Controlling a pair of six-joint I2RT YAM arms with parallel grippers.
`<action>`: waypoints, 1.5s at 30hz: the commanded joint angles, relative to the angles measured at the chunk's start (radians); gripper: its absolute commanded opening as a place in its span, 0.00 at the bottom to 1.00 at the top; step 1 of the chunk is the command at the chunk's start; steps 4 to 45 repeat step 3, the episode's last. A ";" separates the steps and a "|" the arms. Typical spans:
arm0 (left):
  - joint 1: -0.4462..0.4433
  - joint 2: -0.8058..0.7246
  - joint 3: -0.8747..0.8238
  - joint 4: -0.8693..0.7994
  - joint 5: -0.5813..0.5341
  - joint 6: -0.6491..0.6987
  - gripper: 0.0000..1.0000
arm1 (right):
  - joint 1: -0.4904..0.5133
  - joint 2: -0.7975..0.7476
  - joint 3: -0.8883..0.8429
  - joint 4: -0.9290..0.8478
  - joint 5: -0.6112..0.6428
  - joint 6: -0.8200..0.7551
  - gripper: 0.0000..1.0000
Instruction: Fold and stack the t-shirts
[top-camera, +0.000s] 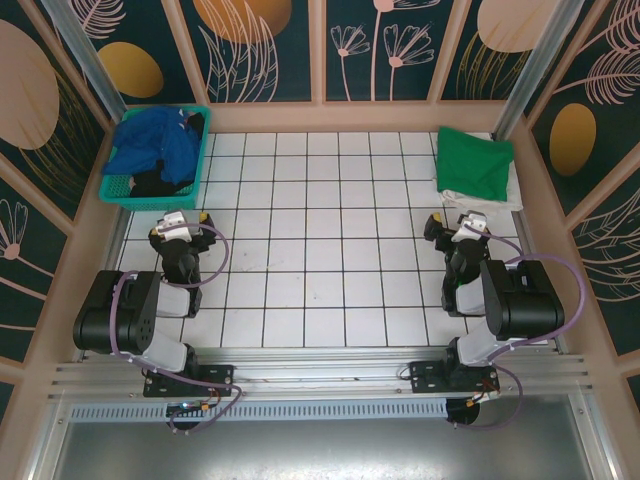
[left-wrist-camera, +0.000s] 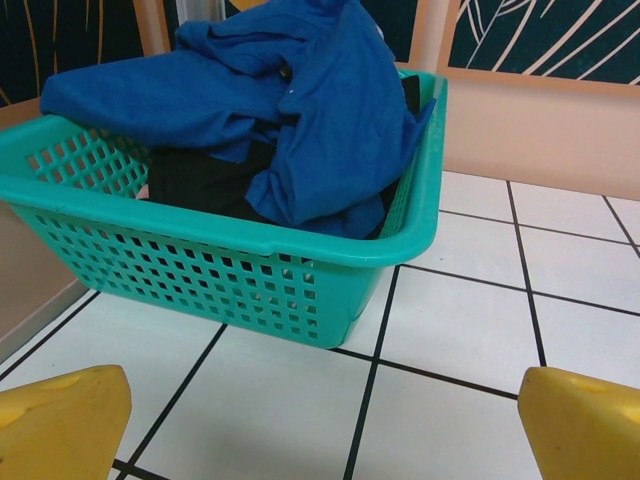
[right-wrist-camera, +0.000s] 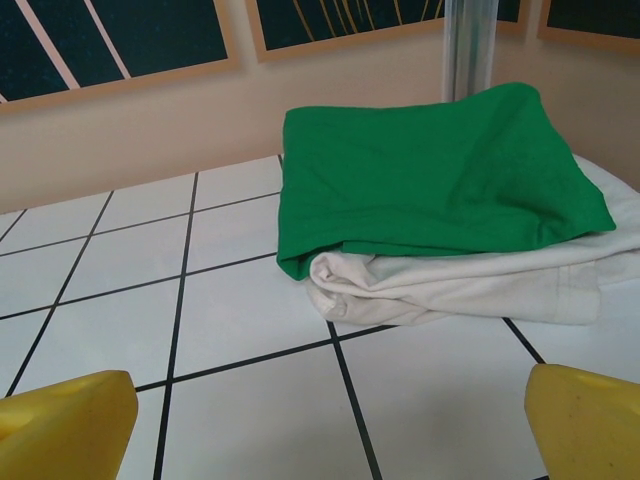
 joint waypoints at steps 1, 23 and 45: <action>0.004 -0.006 -0.001 0.049 0.010 0.008 0.99 | 0.004 0.010 0.007 0.052 0.016 -0.012 0.99; 0.003 -0.006 -0.003 0.050 0.010 0.008 0.99 | 0.012 0.010 0.003 0.059 0.012 -0.023 0.99; 0.003 -0.006 -0.003 0.050 0.010 0.008 0.99 | 0.012 0.010 0.003 0.059 0.012 -0.023 0.99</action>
